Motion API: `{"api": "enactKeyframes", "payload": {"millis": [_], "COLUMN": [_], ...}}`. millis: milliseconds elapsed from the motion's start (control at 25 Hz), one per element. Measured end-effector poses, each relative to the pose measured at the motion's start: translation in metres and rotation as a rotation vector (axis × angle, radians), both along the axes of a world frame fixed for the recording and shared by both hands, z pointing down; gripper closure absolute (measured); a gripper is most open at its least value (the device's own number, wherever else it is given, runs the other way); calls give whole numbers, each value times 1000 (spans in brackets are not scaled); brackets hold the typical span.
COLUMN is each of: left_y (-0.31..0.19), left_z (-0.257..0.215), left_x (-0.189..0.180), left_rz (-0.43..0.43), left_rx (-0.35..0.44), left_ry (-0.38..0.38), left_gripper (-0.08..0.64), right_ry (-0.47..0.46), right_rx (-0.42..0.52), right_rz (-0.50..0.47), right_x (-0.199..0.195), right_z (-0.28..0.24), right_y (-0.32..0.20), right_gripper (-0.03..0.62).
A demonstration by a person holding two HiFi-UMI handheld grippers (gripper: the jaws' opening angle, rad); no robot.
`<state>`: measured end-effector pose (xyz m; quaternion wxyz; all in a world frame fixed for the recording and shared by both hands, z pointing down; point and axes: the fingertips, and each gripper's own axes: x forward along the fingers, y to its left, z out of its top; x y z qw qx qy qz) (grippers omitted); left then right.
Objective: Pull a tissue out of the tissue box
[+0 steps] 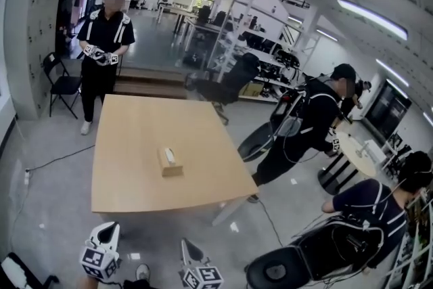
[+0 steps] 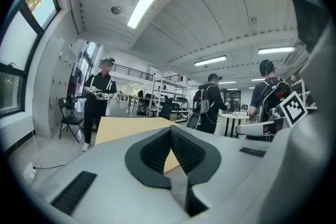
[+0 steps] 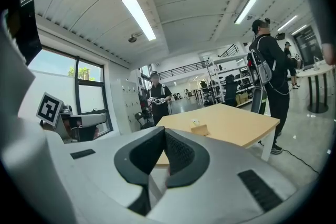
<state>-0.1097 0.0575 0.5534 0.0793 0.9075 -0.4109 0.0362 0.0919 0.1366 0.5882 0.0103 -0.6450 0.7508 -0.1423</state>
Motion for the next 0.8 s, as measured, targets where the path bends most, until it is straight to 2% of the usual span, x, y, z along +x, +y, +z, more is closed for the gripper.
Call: {"api": "enactKeyframes", "payload": {"millis": [160,400,800], "left_y": [-42,-102,-158], "left_z": [4,-2,-1], "left_x": [19,33,43], "left_rz": [23,31,50], "left_rx": [5,9,0], "left_ry": [1,-3,-1], "left_gripper": [552,552,552], "right_ry": [-17,18,38], "right_rx": [-2,4,-10], "right_rz": [17,23,26], "right_x": [14,29,34], "right_z": [0,-8,-17], "right_y": [-38,-99,-157], "right_gripper": [581,581,581]}}
